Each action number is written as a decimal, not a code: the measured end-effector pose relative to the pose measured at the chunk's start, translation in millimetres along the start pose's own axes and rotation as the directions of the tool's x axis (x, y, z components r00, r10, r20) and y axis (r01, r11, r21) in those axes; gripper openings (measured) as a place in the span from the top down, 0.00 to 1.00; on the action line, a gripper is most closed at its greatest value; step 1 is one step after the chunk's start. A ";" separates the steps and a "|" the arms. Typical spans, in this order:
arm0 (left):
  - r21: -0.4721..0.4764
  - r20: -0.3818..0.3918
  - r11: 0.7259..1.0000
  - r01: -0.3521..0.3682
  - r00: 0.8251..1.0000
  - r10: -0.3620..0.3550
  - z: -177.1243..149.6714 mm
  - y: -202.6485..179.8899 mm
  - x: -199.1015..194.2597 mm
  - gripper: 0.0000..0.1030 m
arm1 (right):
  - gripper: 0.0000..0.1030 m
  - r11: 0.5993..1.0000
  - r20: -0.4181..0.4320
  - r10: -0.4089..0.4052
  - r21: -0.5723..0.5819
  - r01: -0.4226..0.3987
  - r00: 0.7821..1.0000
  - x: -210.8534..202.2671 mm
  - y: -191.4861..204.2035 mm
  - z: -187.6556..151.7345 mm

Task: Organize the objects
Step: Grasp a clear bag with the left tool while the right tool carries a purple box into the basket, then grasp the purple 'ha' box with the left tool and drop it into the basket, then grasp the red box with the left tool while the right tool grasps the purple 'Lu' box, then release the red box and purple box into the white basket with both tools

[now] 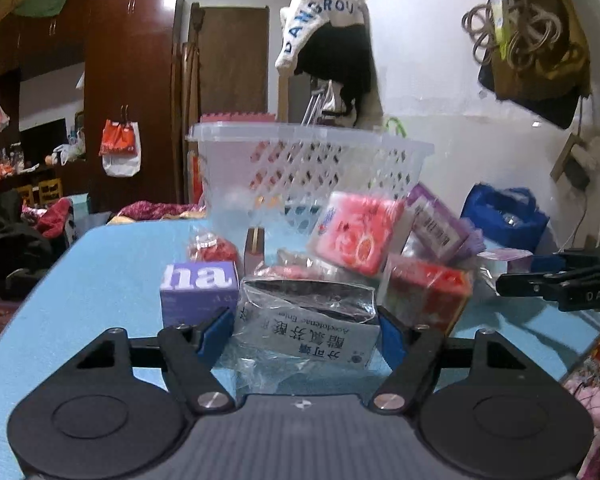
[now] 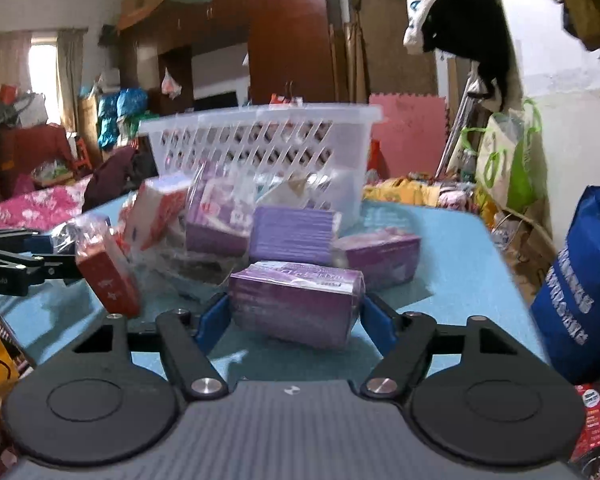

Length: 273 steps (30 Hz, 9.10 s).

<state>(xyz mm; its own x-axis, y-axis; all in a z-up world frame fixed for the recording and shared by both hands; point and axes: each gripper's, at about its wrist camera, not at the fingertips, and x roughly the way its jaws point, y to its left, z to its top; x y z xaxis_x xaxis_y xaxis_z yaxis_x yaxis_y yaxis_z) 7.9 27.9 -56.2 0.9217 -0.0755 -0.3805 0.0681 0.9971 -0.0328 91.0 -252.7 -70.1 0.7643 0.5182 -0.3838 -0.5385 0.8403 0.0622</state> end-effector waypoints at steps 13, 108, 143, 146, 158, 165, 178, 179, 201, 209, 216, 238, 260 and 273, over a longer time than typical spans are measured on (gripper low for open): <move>-0.090 0.094 0.993 0.079 0.993 -0.070 55.3 18.0 -18.5 0.25 | 0.28 1.000 0.117 0.030 -0.009 -0.030 0.993 -15.7 1.6 59.1; -0.208 -0.033 0.978 -0.030 0.999 0.024 195.0 37.4 132.7 0.26 | 0.33 0.976 -0.018 -0.049 -0.213 0.044 0.999 125.9 32.6 174.8; 0.007 0.064 0.996 0.088 0.994 -0.088 15.5 -41.9 17.2 0.20 | 0.19 0.991 -0.059 0.131 0.035 -0.129 0.990 42.3 -11.7 19.2; 0.021 0.076 0.996 0.092 0.993 -0.093 13.2 -47.9 13.6 0.20 | 0.24 0.989 -0.046 0.144 0.029 -0.142 0.989 37.6 -11.2 15.0; 0.078 0.042 0.989 0.129 0.990 -0.132 4.2 -72.2 15.2 0.20 | 0.31 0.986 -0.039 0.167 0.026 -0.166 0.985 38.7 -9.2 17.7; 0.121 -0.022 0.985 0.126 0.992 -0.124 -4.6 -83.2 28.1 0.20 | 0.31 0.984 -0.042 0.174 0.040 -0.173 0.984 39.8 -10.7 18.2; 0.089 -0.030 0.993 0.074 0.997 -0.072 -17.4 -80.3 35.5 0.40 | 0.11 0.986 -0.058 0.114 0.129 -0.106 0.992 50.8 3.6 23.4; 0.092 -0.025 0.993 0.072 0.997 -0.070 -18.6 -77.8 33.1 0.40 | 0.11 0.985 -0.065 0.105 0.142 -0.095 0.992 53.6 3.9 24.9; 0.092 0.000 0.995 0.050 0.999 -0.050 -15.7 -65.4 25.2 0.39 | 0.57 0.992 -0.090 0.024 0.123 -0.013 0.996 44.0 6.0 22.3; 0.096 0.024 0.995 0.031 0.999 -0.033 -15.7 -61.9 23.2 0.40 | 0.57 0.996 -0.094 0.038 0.083 -0.031 0.995 30.7 5.8 24.3; 0.084 0.046 0.996 0.038 0.998 -0.042 -13.6 -57.6 17.8 0.40 | 0.58 0.999 -0.122 0.027 0.046 -0.022 0.992 37.2 9.2 19.3; -0.108 -0.111 0.992 -0.066 0.992 0.054 166.2 23.0 144.6 0.32 | 0.13 0.994 0.096 0.016 -0.110 -0.005 0.995 75.4 11.8 159.7; -0.135 0.011 0.991 0.004 1.000 -0.003 60.4 47.8 42.3 0.10 | 0.00 0.999 -0.127 0.033 0.032 -0.029 0.991 58.6 -52.4 63.0; -0.066 -0.210 0.994 -0.091 0.975 0.076 38.0 29.8 92.5 0.25 | 0.14 1.000 -0.202 0.011 0.017 -0.008 0.979 71.4 -45.3 39.0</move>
<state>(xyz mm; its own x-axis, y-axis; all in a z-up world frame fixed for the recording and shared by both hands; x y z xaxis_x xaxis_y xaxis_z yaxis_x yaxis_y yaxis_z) 109.7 50.8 -57.3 0.8234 0.0009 -0.5675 -0.0415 0.9974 -0.0586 183.9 -247.6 -64.4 0.6713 0.4845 -0.5610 -0.5383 0.8389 0.0804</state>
